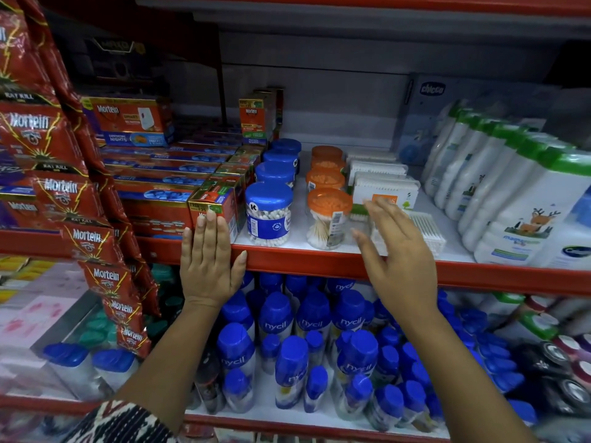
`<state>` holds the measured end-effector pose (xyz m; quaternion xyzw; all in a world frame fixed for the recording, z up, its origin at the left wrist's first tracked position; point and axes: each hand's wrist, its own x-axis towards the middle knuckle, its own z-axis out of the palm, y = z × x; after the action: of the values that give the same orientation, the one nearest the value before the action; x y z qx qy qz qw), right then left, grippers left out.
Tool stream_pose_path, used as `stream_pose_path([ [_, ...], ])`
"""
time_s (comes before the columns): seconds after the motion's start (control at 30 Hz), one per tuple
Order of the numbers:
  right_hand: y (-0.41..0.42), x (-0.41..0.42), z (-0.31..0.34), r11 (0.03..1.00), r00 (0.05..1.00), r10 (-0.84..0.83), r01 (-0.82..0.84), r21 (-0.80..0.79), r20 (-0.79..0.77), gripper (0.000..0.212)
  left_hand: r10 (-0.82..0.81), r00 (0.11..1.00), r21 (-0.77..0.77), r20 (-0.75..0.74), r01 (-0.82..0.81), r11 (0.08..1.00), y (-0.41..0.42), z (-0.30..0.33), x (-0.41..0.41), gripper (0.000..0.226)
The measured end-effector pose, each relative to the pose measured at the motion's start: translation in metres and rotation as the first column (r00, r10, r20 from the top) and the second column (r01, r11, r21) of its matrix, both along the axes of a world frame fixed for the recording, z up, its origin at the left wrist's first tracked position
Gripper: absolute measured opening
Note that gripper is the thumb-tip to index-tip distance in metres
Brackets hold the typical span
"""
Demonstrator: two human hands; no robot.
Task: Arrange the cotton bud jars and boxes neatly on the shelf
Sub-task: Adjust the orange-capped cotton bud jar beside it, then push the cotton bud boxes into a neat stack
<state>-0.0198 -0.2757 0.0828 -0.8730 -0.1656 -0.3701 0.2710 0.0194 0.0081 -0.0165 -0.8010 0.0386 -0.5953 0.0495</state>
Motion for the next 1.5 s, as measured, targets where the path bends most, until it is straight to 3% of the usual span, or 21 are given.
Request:
stream_pose_path([
  [0.17, -0.044, -0.015, -0.01, 0.99, 0.996, -0.088, 0.089, 0.106, -0.017, 0.044, -0.028, 0.991, -0.065, -0.129, 0.019, 0.998, -0.018, 0.005, -0.015, 0.068],
  [0.27, -0.06, -0.022, -0.015, 0.981, 0.989, -0.144, 0.148, 0.127, -0.045, 0.047, -0.234, 0.947, 0.048, -0.22, 0.25, 0.967, -0.067, 0.017, -0.029, 0.067],
  [0.33, -0.066, -0.024, -0.018, 0.976, 0.982, -0.176, 0.184, 0.115, -0.071, 0.049, -0.411, 0.842, 0.13, -0.349, 0.477, 0.869, -0.112, 0.027, -0.038, 0.066],
  [0.4, -0.07, -0.024, -0.021, 0.975, 0.974, -0.196, 0.206, 0.081, -0.116, 0.054, -0.469, 0.758, 0.104, -0.453, 0.568, 0.817, -0.153, 0.037, -0.047, 0.065],
  [0.6, -0.086, -0.017, -0.025, 0.973, 0.944, -0.228, 0.228, -0.026, -0.24, 0.066, -0.469, 0.673, -0.315, -0.572, 0.348, 0.883, -0.207, 0.071, -0.054, 0.075],
  [0.8, -0.096, -0.009, -0.018, 0.974, 0.945, -0.224, 0.209, -0.09, -0.239, 0.052, -0.455, 0.618, -0.418, -0.641, 0.216, 0.882, -0.218, 0.089, -0.051, 0.082],
  [0.97, -0.102, -0.003, -0.011, 0.975, 0.938, -0.219, 0.2, -0.097, -0.269, 0.058, -0.444, 0.617, -0.456, -0.65, 0.151, 0.877, -0.221, 0.101, -0.043, 0.072],
  [1.17, -0.1, 0.02, 0.013, 0.98, 0.896, -0.156, 0.193, 0.048, -0.417, 0.049, -0.575, 0.527, -0.638, -0.625, 0.08, 0.766, -0.228, 0.117, -0.022, 0.047],
  [1.33, -0.099, 0.032, 0.021, 0.983, 0.868, -0.107, 0.167, 0.082, -0.485, 0.038, -0.598, 0.524, -0.684, -0.607, 0.039, 0.728, -0.234, 0.12, -0.013, 0.031],
  [1.5, -0.105, 0.029, 0.019, 0.96, 0.897, 0.058, 0.069, 0.27, -0.437, 0.035, -0.721, 0.557, -0.803, -0.411, 0.152, 0.576, -0.234, 0.11, -0.015, 0.031],
])
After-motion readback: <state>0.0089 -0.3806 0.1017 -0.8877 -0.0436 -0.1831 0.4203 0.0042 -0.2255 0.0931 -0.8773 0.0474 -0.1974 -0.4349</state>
